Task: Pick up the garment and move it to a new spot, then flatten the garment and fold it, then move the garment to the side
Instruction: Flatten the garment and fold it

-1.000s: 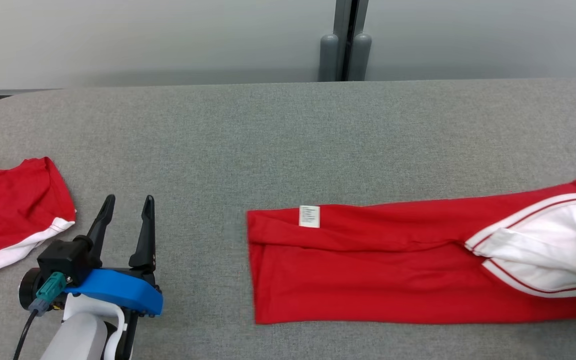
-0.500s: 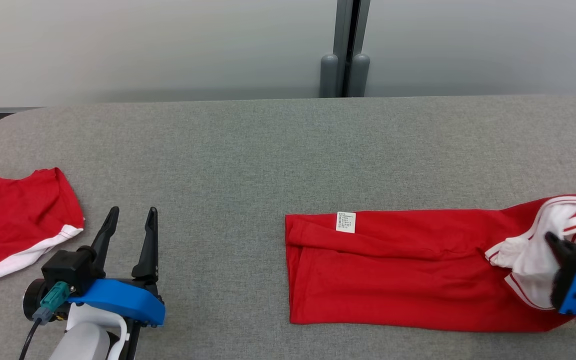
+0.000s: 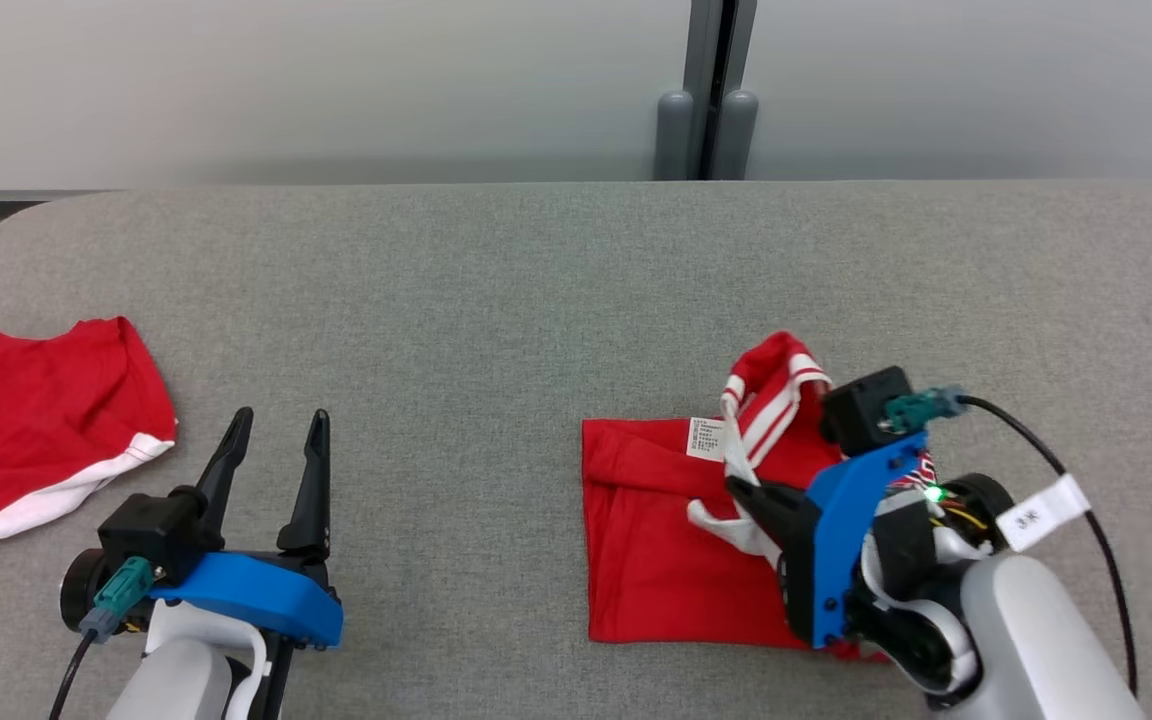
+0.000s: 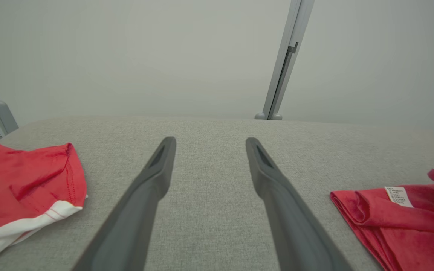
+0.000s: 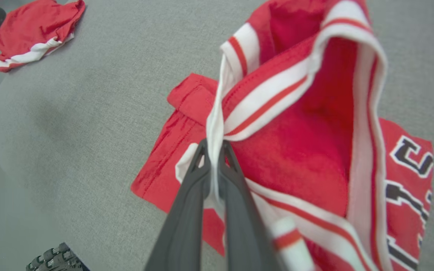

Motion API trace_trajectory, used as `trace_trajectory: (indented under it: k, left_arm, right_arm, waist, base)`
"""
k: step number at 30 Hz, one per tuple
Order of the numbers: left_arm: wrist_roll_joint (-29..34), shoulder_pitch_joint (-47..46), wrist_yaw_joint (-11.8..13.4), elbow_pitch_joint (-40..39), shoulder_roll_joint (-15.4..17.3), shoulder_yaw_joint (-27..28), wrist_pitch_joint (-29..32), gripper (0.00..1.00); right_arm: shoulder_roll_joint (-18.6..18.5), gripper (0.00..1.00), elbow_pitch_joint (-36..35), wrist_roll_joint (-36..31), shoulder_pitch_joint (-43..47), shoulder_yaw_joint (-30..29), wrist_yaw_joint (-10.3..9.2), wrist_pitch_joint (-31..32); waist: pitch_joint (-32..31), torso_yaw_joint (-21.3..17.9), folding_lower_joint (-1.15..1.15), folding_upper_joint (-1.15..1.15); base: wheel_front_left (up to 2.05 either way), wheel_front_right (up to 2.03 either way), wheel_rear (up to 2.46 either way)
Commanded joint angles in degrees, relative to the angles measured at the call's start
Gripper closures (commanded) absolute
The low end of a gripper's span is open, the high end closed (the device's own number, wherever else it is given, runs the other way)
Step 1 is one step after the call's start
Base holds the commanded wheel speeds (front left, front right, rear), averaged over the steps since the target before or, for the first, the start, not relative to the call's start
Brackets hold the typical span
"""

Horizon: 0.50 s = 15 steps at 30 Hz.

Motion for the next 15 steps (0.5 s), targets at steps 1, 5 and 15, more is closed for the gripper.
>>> trace_trajectory:
  k: [1, 5, 15]
  left_arm:
    - [0.26, -1.25, -0.08, -0.12, -0.18, -0.08, -0.13, 0.0]
    - [0.41, -2.5, -0.63, 0.62, -0.72, -0.84, -0.12, 0.0]
    - [0.61, -3.51, -1.26, 1.99, -2.1, -1.75, -0.27, 0.0]
  right_arm:
    - [0.57, 1.0, 2.1, 0.76, -2.34, 1.84, 0.03, -0.69]
    - [1.43, 1.0, 9.39, 1.5, -6.33, 5.8, 0.03, -1.53]
    - [1.91, 0.0, 15.16, 6.54, -11.14, 9.91, 0.03, -7.3]
  waist:
    - [0.58, 0.5, 0.0, 0.0]
    - [1.24, 1.81, 0.0, 0.0]
    - [1.42, 3.93, 0.0, 0.0]
  base:
    - [0.0, 0.0, 0.0]
    - [0.0, 0.0, 0.0]
    - [0.0, 0.0, 0.0]
